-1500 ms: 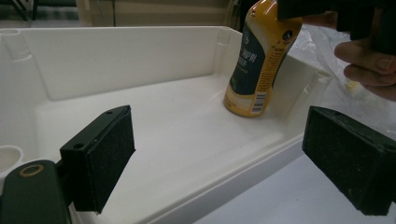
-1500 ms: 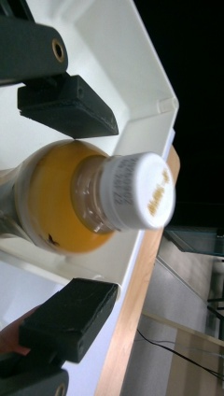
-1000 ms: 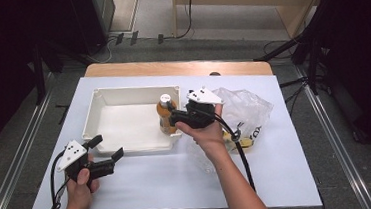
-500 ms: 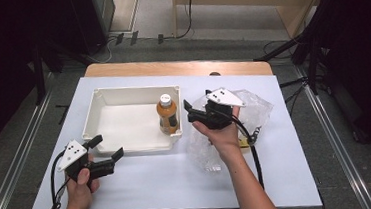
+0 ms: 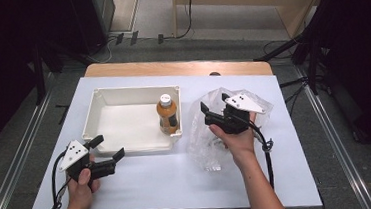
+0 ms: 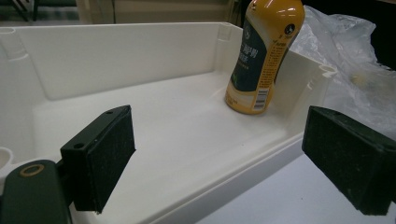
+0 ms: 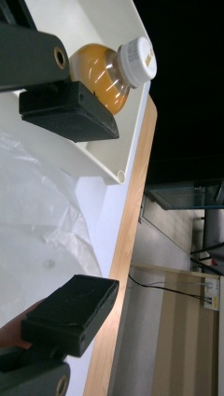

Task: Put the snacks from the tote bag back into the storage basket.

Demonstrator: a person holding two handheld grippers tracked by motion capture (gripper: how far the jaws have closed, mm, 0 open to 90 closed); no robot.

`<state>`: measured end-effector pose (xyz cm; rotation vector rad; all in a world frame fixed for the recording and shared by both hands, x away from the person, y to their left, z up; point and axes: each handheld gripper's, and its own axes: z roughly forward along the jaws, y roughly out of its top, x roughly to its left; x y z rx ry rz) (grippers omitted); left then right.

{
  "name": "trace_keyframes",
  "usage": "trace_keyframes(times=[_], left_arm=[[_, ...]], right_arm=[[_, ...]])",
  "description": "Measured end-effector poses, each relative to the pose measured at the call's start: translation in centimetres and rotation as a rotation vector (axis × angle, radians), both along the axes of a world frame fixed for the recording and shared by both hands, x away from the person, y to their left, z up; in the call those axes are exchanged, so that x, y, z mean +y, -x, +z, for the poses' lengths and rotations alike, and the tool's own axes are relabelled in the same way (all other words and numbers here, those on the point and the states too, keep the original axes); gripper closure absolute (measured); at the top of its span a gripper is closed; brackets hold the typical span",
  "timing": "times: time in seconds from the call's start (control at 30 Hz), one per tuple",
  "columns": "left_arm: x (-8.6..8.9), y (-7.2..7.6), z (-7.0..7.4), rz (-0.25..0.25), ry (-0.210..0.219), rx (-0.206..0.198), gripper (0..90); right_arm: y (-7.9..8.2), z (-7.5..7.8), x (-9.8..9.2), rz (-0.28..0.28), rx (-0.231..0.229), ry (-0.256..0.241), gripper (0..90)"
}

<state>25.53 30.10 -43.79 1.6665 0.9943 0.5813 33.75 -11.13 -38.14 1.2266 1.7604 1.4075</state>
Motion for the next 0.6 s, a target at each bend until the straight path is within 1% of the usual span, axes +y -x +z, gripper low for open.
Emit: trace_keyframes(times=[0.33,0.43,0.6], left_arm=[[0.0,0.0,0.0,0.003,-0.003,0.002,9.7],[-0.1,0.0,-0.1,0.004,-0.004,0.003,9.7],[-0.1,0.0,-0.1,0.001,-0.001,0.002,9.7]], right_arm=[[0.6,-1.1,-1.9,-0.036,0.001,-0.005,26.2],[0.7,-1.3,-2.2,-0.040,0.000,-0.005,26.2],[1.1,-1.5,-3.2,-0.055,0.003,-0.006,26.3]])
